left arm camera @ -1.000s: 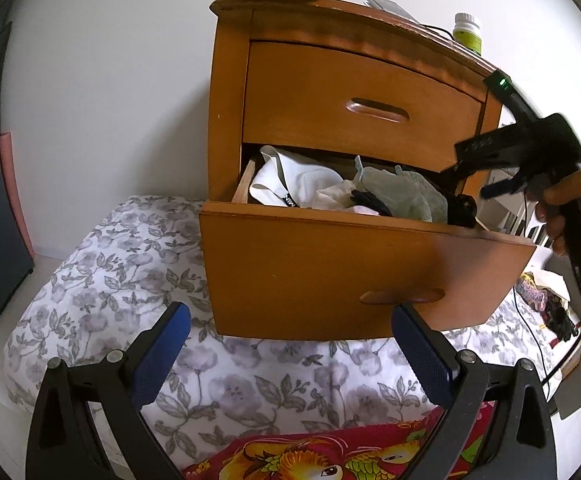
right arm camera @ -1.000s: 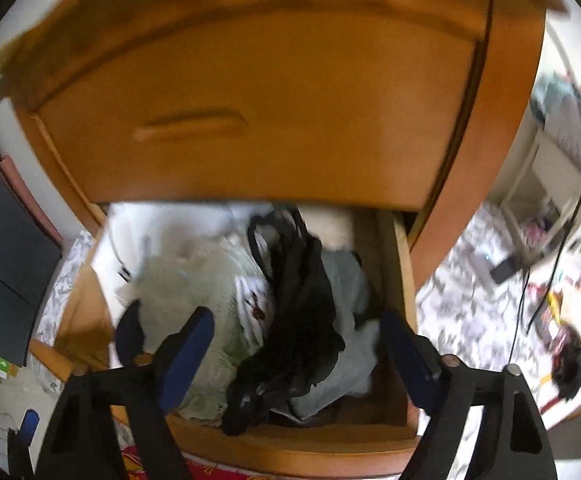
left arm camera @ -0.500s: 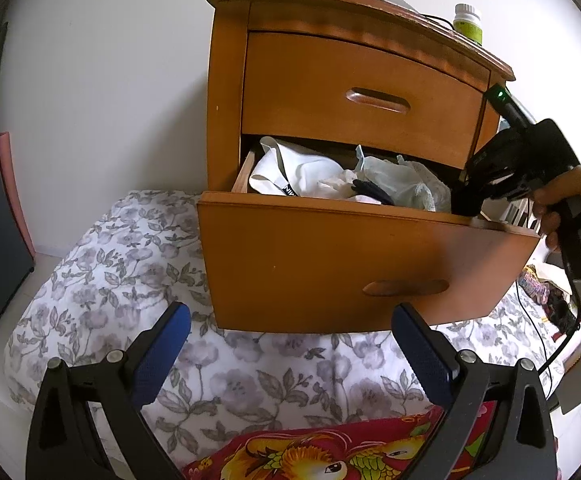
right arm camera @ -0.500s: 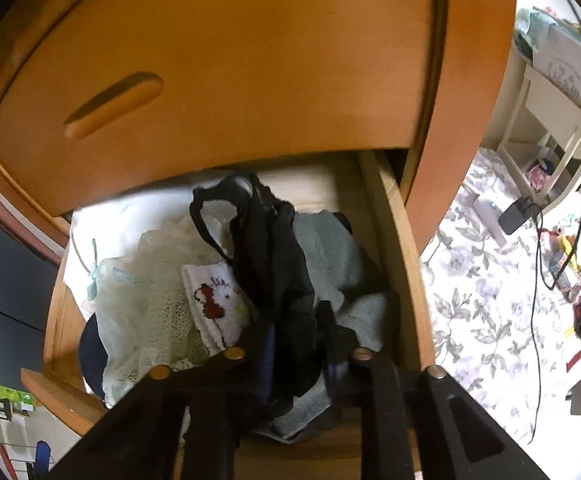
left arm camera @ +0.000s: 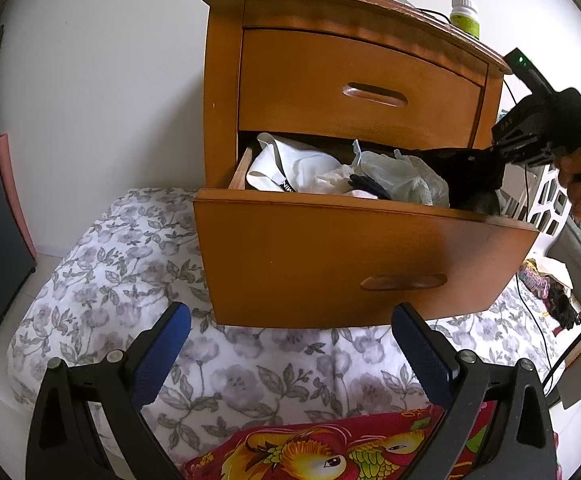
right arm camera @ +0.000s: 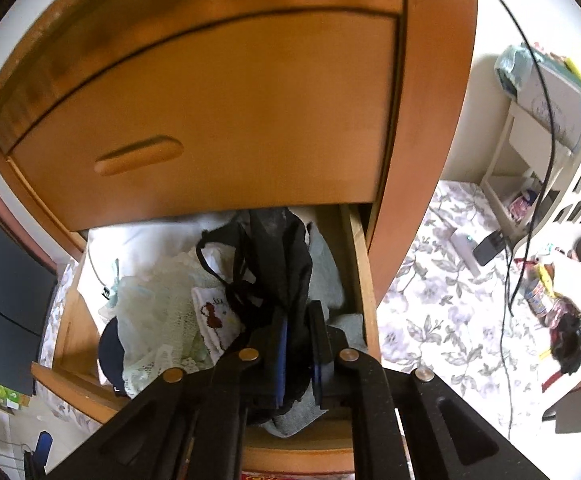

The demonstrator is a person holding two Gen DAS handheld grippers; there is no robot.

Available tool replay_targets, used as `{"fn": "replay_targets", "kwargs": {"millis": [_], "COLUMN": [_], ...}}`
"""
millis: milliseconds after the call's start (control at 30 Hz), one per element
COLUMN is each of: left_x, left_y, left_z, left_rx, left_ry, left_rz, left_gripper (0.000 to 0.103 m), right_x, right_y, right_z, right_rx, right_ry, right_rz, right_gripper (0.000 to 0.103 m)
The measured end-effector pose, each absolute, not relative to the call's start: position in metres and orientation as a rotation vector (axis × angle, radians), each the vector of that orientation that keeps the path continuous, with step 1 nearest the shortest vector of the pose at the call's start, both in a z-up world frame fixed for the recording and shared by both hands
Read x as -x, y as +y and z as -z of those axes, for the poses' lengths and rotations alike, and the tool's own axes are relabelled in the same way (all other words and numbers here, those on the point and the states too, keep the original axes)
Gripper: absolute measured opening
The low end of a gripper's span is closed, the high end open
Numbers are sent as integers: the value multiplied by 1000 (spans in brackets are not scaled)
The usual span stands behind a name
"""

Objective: Take underwear out of drawer
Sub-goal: 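Grasp the black lace garment in the drawer with the right gripper, then lift the black lace garment out of the drawer with the right gripper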

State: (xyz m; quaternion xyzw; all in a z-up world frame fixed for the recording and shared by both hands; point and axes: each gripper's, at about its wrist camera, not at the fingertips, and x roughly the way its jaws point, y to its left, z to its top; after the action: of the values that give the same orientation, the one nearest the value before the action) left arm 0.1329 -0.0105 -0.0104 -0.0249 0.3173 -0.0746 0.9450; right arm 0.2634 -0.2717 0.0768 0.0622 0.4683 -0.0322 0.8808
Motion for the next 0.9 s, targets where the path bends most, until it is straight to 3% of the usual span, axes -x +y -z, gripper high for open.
{"fn": "replay_targets", "kwargs": {"millis": [900], "left_x": [-127], "left_y": [-3], "left_z": [1], "left_rx": [83], "left_ry": [636], "left_rz": [148], "left_gripper": [100], "right_x": [-218], "right_y": [-232], "right_z": [-214], "right_rx": [-35], "right_ry": [700], "right_rz": [-50], "right_gripper": [8]}}
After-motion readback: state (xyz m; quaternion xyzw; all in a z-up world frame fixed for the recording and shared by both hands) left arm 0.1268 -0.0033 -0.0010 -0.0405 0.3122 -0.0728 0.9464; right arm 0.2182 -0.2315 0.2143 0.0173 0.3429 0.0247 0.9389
